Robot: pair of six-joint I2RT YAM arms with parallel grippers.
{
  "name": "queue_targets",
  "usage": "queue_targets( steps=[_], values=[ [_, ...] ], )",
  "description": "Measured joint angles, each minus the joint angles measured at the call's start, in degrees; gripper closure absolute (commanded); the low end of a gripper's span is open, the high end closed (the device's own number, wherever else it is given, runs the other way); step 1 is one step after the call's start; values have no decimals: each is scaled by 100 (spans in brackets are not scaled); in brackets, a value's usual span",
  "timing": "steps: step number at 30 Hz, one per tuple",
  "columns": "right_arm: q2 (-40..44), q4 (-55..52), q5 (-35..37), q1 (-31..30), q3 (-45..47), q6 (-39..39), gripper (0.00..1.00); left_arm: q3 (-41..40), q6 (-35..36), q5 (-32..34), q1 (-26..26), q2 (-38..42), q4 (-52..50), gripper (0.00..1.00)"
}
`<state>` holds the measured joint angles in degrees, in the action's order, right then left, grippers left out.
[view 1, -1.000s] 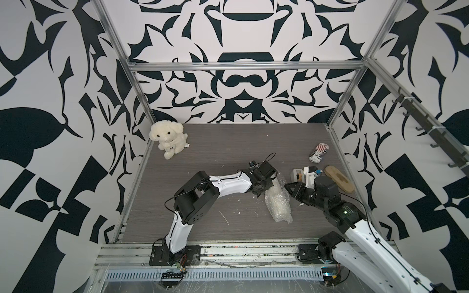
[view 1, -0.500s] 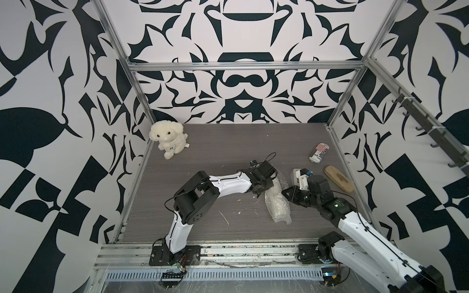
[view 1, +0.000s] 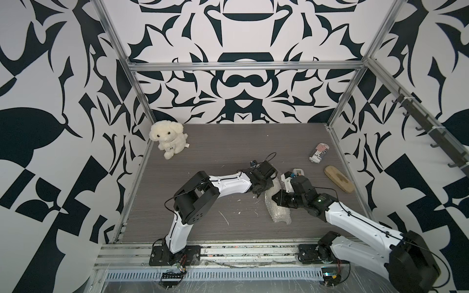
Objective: Wrap vases in bubble wrap
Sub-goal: Stick the tape on the bubble wrap.
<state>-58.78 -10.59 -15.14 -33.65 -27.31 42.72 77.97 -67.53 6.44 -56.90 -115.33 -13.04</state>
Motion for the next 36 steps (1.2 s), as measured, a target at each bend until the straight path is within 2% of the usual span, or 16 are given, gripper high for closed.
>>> queue_targets(
  steps=[19,27,33,36],
  values=[
    [90,302,907,-815,343,269,89,0,-15,-4,-9,0,-7,96],
    [-275,26,1915,-1517,105,168,90,0,-59,-26,-11,0,-37,97],
    [-310,-254,2549,-1600,81,271,90,0,-98,-46,-13,-2,-44,98],
    [-229,-343,2643,-1600,81,280,89,0,-125,-48,-17,0,-42,98]
  ],
)
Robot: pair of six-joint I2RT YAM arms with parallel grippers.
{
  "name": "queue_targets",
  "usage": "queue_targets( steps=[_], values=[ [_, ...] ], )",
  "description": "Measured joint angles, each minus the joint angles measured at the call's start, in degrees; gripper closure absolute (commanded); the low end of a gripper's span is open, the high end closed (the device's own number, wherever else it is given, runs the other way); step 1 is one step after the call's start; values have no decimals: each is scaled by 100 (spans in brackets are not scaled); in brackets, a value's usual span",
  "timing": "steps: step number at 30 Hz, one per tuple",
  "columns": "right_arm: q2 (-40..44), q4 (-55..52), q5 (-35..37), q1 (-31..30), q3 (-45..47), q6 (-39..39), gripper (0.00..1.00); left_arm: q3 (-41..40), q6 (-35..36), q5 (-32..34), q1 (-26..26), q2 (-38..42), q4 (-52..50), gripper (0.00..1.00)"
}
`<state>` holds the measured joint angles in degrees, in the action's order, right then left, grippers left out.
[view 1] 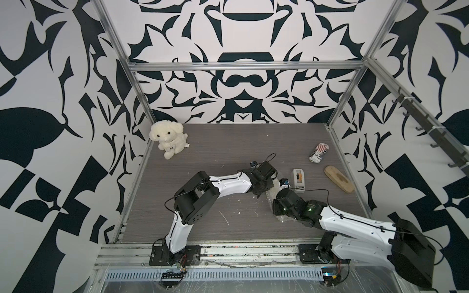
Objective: Wrap vases in bubble wrap
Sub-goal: Stick the tape on the bubble wrap.
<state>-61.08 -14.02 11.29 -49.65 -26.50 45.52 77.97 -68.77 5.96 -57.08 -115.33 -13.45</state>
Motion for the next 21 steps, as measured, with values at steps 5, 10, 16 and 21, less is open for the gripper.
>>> queue_targets(
  steps=[5,10,16,21],
  values=[
    [562,-149,-168,7,0,-72,79,0,-11,0,0,0,-4,98],
    [1655,-256,-269,7,-105,-68,66,0,-7,0,0,0,-2,97],
    [2028,-800,138,7,-501,-66,63,0,24,2,0,-2,-4,83],
    [1976,-1128,431,15,-516,-61,62,-4,122,50,0,11,-131,58]
  ],
)
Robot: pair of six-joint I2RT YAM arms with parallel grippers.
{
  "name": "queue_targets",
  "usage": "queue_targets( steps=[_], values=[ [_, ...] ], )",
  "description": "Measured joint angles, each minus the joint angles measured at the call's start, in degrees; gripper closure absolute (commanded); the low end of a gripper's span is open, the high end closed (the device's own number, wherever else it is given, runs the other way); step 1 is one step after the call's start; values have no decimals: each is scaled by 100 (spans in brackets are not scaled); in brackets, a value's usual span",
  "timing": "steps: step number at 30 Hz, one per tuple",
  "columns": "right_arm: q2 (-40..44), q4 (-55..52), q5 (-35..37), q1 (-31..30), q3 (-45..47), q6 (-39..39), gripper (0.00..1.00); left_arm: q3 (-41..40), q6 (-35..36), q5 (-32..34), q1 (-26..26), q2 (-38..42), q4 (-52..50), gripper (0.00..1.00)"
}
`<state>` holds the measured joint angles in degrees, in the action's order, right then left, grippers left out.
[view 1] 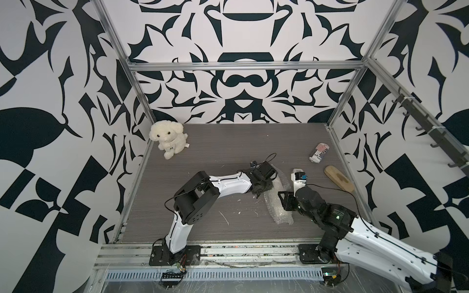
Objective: Wrap vases in bubble wrap
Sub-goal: Stick the tape on the bubble wrap, then reset both arms
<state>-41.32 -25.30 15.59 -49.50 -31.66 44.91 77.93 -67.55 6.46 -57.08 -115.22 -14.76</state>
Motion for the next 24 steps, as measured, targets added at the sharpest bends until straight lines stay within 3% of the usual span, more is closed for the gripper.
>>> queue_targets(
  steps=[7,20,24],
  values=[
    [28,-111,223,2,0,2,62,-28,151,81,0,326,-275,47],
    [299,-330,420,2,0,-2,62,-31,334,249,13,1139,-492,37],
    [302,-470,581,2,0,-28,61,-35,529,439,28,1482,-675,30]
  ],
)
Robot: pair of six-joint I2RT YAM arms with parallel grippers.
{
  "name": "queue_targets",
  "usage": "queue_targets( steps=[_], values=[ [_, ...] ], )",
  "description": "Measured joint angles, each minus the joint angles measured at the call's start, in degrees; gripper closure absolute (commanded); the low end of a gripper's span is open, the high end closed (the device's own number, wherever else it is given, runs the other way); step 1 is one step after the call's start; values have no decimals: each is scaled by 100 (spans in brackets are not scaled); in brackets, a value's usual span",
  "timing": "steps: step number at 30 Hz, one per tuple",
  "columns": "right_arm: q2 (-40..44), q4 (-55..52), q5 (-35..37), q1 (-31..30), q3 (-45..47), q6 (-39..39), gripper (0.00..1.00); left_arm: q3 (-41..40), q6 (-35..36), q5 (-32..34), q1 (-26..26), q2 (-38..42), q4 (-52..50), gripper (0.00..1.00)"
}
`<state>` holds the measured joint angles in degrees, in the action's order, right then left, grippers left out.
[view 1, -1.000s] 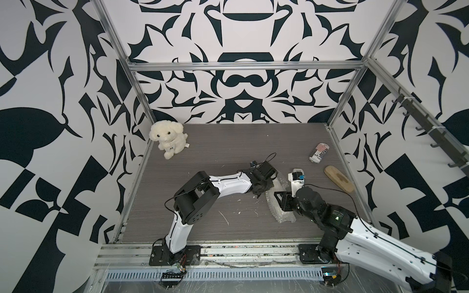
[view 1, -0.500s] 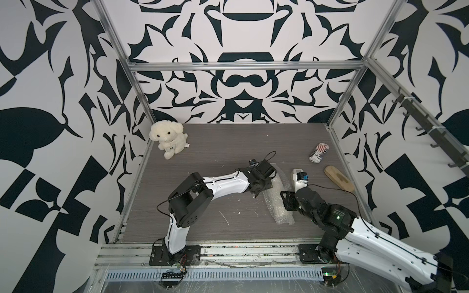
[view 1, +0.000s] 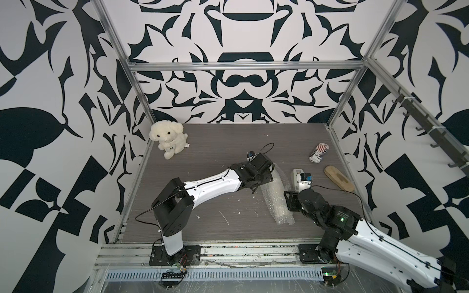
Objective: Wrap vases in bubble wrap
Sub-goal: Reset both arms
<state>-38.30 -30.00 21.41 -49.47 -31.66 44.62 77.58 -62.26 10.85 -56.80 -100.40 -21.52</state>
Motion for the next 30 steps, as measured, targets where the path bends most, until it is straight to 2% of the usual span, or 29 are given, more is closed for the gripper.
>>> queue_targets(
  steps=[4,6,10,13,16,18,20,23,26,30],
  values=[
    [2,-186,402,0,-111,-179,54,-37,566,546,26,514,-321,17],
    [42,-186,719,0,-236,-426,51,-122,1143,940,33,903,-385,16],
    [175,42,1609,0,-446,-1119,48,-625,2420,1976,55,1937,-131,5],
    [240,533,2465,0,-426,-1958,39,-1305,3440,2647,323,2806,352,3],
    [304,1766,3213,98,31,-3025,36,-2107,4092,2850,1309,3484,922,5],
    [341,2643,3305,354,525,-3709,33,-2820,4350,2914,2173,3862,1434,5],
    [334,3189,3237,796,870,-4035,33,-3554,4557,2970,2839,4190,1917,5],
    [94,3681,2798,1917,1141,-4118,32,-4601,4887,2938,3506,4551,2699,4],
    [-328,4325,2218,3042,1368,-4028,31,-5136,4946,2765,4175,4511,3193,4],
    [-1272,5241,1537,3753,1753,-4059,30,-5287,4824,2376,5101,4116,3657,3]
  ],
)
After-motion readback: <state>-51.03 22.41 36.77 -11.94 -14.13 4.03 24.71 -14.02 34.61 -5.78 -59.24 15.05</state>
